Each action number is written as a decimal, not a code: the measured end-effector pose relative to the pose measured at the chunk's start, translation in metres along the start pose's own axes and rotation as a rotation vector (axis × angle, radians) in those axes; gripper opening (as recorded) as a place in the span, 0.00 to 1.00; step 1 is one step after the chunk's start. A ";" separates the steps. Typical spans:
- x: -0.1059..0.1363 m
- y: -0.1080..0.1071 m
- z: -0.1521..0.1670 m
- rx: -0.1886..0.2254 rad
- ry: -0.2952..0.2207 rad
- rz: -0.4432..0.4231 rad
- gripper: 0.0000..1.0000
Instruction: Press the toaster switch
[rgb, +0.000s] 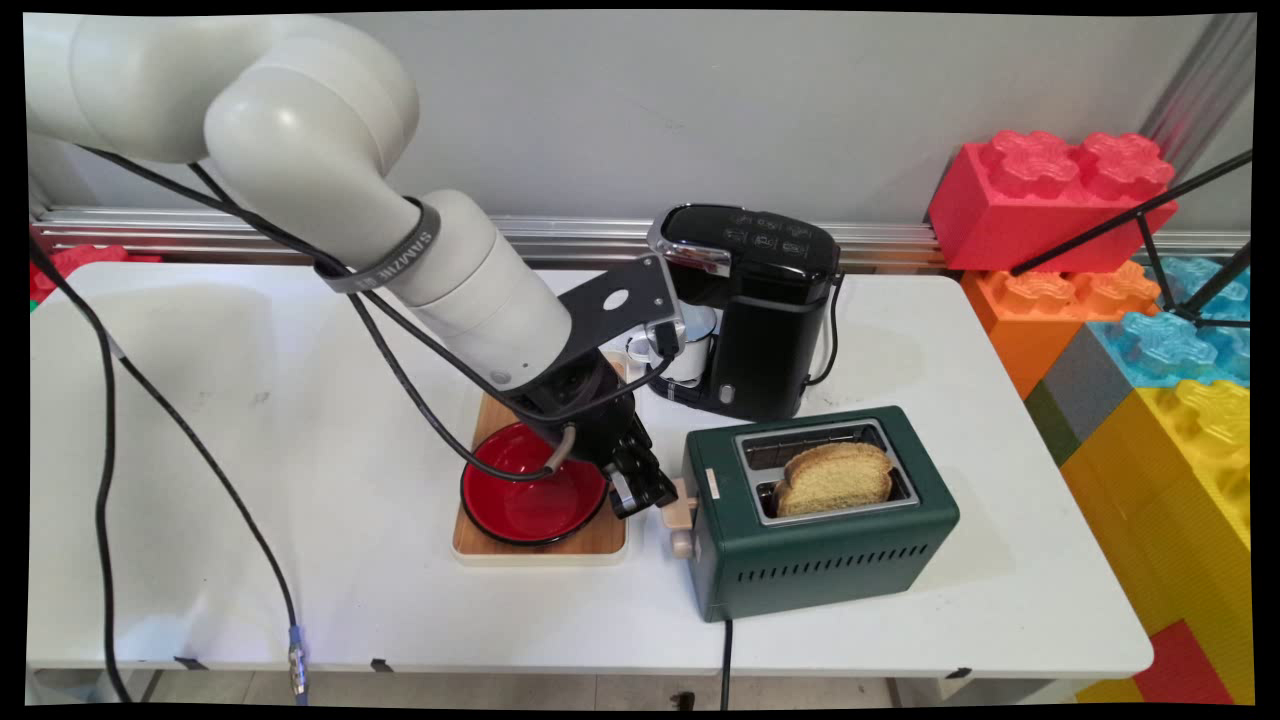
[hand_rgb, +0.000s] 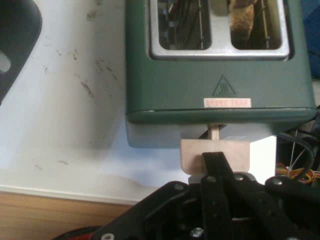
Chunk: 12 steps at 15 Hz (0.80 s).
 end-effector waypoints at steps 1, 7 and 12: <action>-0.001 -0.001 0.002 -0.001 0.001 0.002 0.00; -0.006 -0.003 0.010 -0.005 0.004 0.009 0.00; -0.010 -0.004 0.016 -0.008 0.008 0.009 0.00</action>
